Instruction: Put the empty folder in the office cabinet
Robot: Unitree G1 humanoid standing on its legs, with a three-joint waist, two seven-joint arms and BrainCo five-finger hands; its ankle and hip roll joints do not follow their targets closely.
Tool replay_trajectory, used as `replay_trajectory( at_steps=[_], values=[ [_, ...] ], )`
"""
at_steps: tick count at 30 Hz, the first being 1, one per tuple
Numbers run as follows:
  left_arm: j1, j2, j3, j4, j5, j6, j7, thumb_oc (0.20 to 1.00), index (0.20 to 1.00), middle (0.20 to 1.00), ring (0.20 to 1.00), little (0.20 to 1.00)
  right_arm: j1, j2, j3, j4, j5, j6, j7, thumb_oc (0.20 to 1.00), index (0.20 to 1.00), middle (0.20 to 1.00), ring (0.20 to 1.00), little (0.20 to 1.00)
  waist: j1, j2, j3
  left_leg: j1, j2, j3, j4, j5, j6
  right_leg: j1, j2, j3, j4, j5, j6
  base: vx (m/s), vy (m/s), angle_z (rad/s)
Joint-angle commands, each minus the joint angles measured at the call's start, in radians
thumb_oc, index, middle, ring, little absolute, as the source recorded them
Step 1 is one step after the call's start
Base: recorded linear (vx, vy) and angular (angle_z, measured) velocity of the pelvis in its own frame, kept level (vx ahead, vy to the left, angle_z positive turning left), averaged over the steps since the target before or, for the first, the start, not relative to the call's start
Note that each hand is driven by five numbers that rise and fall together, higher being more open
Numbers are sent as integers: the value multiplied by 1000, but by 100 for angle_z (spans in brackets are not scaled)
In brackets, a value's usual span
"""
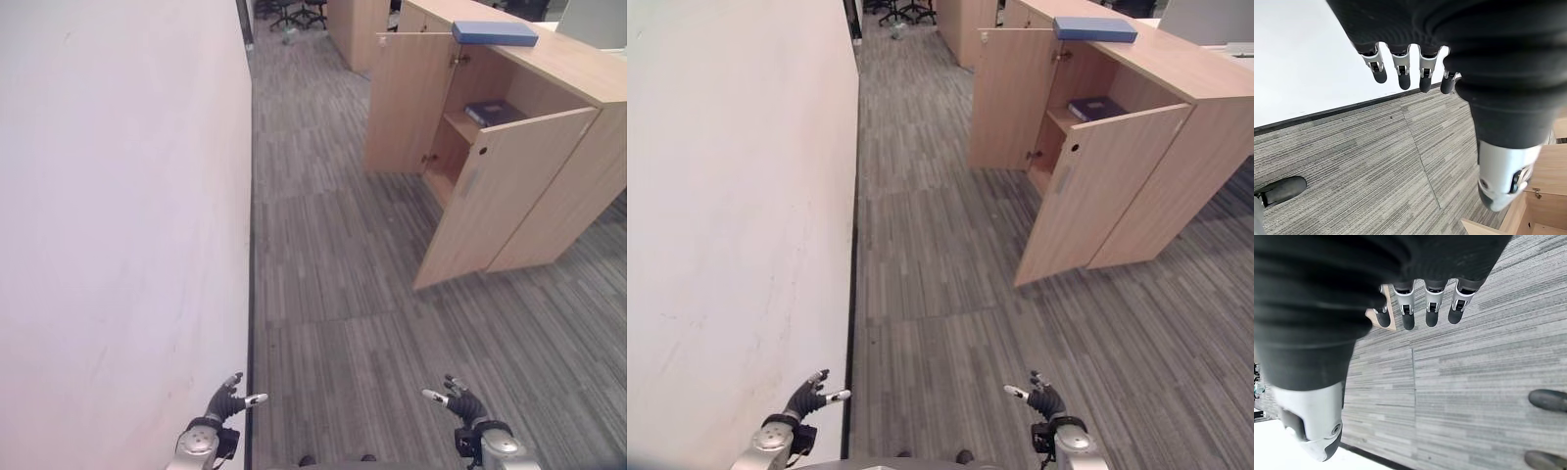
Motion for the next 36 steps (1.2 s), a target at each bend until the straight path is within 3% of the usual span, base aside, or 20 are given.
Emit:
replay_trajectory(
  at_steps=[1, 17, 28, 32, 33, 34, 36],
  values=[
    [-63, 17, 7, 36, -17, -35, -3, 1000, 1000, 1000, 1000, 1000, -27, -12, -9, 6, 46, -30, 8, 1000, 1000, 1000, 1000, 1000, 2, -13, 3, 25, 62, -17, 13, -71, -64, 23, -92, 24, 45, -86, 131, 0, 0, 0],
    [-64, 14, 8, 55, -20, -31, 4, 1000, 1000, 1000, 1000, 1000, -28, -8, -11, 20, 42, -24, 5, 1000, 1000, 1000, 1000, 1000, -3, -10, 5, 21, 69, -24, 13, -66, -67, 18, -84, 21, 66, -101, 124, -3, -7, 1],
    [-64, 20, 15, 51, -36, -31, 1, 1000, 1000, 1000, 1000, 1000, -21, -19, -17, 6, 45, -23, 11, 1000, 1000, 1000, 1000, 1000, -9, -2, 18, 26, 100, -27, 35, -70, -79, 3, -58, 30, 116, -140, 102, -15, -56, 3],
    [-66, 24, 21, 44, -50, -29, -2, 1000, 1000, 1000, 1000, 1000, -27, -32, -13, -6, 43, -24, 15, 1000, 1000, 1000, 1000, 1000, -7, -8, 38, -18, 127, -21, 149, -90, -97, -2, -39, 39, 133, -148, 83, -18, -131, 0],
    [-70, 24, 19, 37, -54, -31, -5, 1000, 1000, 1000, 1000, 1000, -29, -39, -9, -14, 41, -27, 17, 1000, 1000, 1000, 1000, 1000, -4, -12, 56, -55, 134, -22, 235, -82, -110, 2, -28, 42, 134, -150, 71, -107, -215, -5],
    [-76, 23, 16, 31, -59, -32, -8, 1000, 1000, 1000, 1000, 1000, -32, -49, -12, -17, 40, -28, 17, 1000, 1000, 1000, 1000, 1000, 4, -15, 84, -127, 143, -36, 345, 0, -124, 15, -20, 39, 132, -153, 59, -109, -217, -3],
    [-86, 22, 14, 28, -66, -29, -8, 1000, 1000, 1000, 1000, 1000, -40, -56, -15, -12, 46, -27, 16, 1000, 1000, 1000, 1000, 1000, 10, -27, 107, -219, 130, -80, 476, 74, -126, 13, -18, 38, 141, -152, 44, -63, -148, -6]
  ],
)
